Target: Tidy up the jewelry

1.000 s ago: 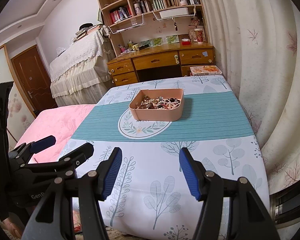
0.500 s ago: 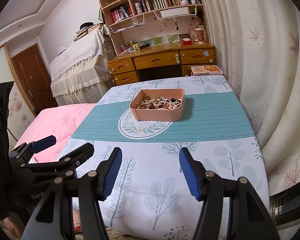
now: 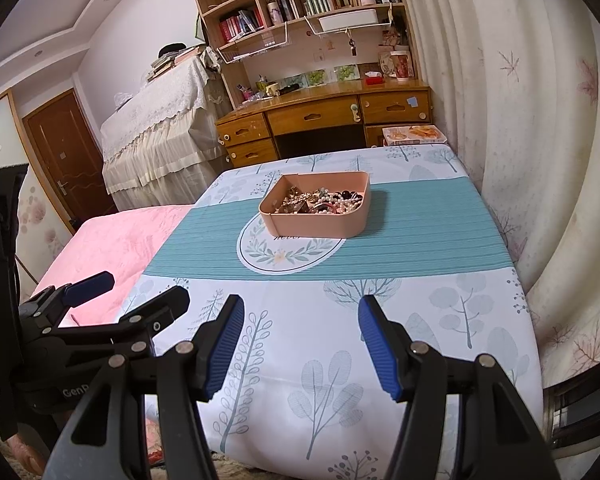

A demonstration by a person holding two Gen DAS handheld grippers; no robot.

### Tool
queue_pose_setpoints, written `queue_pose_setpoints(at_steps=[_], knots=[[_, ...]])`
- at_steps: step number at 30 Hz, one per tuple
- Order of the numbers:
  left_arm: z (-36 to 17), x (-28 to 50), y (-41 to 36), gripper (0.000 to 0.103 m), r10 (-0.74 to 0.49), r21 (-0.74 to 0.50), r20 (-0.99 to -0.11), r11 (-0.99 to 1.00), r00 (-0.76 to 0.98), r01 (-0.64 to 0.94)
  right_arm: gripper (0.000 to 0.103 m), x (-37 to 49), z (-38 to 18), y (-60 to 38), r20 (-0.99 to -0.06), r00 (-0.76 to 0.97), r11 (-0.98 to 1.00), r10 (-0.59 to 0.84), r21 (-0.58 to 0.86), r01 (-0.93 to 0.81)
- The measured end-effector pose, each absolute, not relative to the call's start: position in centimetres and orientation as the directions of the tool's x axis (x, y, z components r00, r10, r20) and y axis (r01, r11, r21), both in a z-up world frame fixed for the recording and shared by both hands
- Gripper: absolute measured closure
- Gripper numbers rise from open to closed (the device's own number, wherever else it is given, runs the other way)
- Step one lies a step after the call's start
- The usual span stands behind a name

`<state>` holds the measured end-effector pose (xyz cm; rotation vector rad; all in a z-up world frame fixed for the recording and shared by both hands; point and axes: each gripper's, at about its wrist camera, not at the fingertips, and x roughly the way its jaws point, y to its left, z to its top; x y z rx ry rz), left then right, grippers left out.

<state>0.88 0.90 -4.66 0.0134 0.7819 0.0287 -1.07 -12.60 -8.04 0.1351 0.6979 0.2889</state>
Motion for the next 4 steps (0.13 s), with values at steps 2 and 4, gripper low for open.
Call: queue_pose_setpoints(at_steps=[2, 4], knots=[[-4.86, 0.91, 0.86, 0.001, 0.029, 0.021, -0.706, 1.0, 0.707, -0.02, 0.043, -1.17, -8.07, -12.49, -0.613, 0.728, 0.951, 0.307, 0.219, -0.216], [-5.01, 1.01, 0.91, 0.001, 0.026, 0.019, -0.709, 1.0, 0.704, -0.018, 0.043, -1.09, -8.11, -12.54, -0.615, 0.727, 0.952, 0.306, 0.219, -0.216]])
